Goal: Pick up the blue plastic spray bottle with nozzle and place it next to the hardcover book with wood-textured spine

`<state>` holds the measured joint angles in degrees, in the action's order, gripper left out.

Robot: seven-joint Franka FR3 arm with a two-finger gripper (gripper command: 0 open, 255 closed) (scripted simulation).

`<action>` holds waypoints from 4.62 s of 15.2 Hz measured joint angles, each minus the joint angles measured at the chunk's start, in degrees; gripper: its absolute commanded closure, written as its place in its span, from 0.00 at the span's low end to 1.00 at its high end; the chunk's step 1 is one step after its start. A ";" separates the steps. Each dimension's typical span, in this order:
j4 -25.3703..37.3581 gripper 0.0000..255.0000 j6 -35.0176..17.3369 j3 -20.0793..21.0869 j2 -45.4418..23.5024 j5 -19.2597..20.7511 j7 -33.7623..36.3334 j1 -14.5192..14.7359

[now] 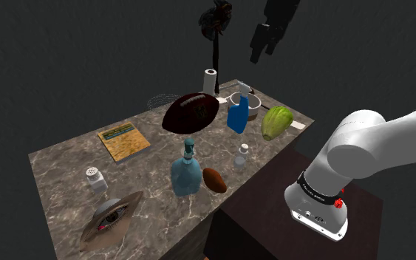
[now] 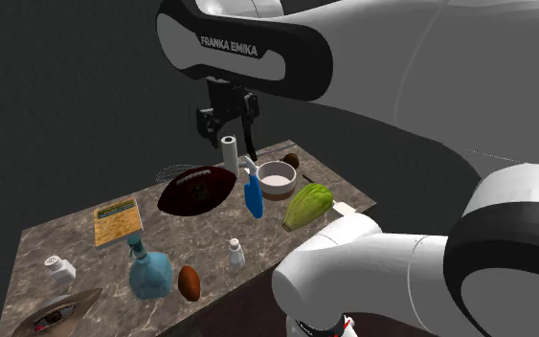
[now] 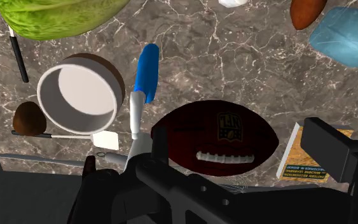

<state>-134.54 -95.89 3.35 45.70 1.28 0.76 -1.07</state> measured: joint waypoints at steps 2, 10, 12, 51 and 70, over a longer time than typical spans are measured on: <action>-0.44 0.00 -0.67 -0.39 -0.46 0.13 -0.34 -0.14; -4.51 0.00 -10.19 -6.36 -9.49 1.88 -5.60 -2.23; -5.80 0.00 -12.93 -7.96 -11.91 2.25 -7.09 -2.82; -5.00 1.00 -17.59 -11.24 -19.52 2.51 -10.41 -3.84; 8.79 1.00 -2.46 -10.42 -18.17 2.03 -10.33 -3.53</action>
<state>-125.75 -98.35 -7.08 27.52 3.30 -9.57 -4.61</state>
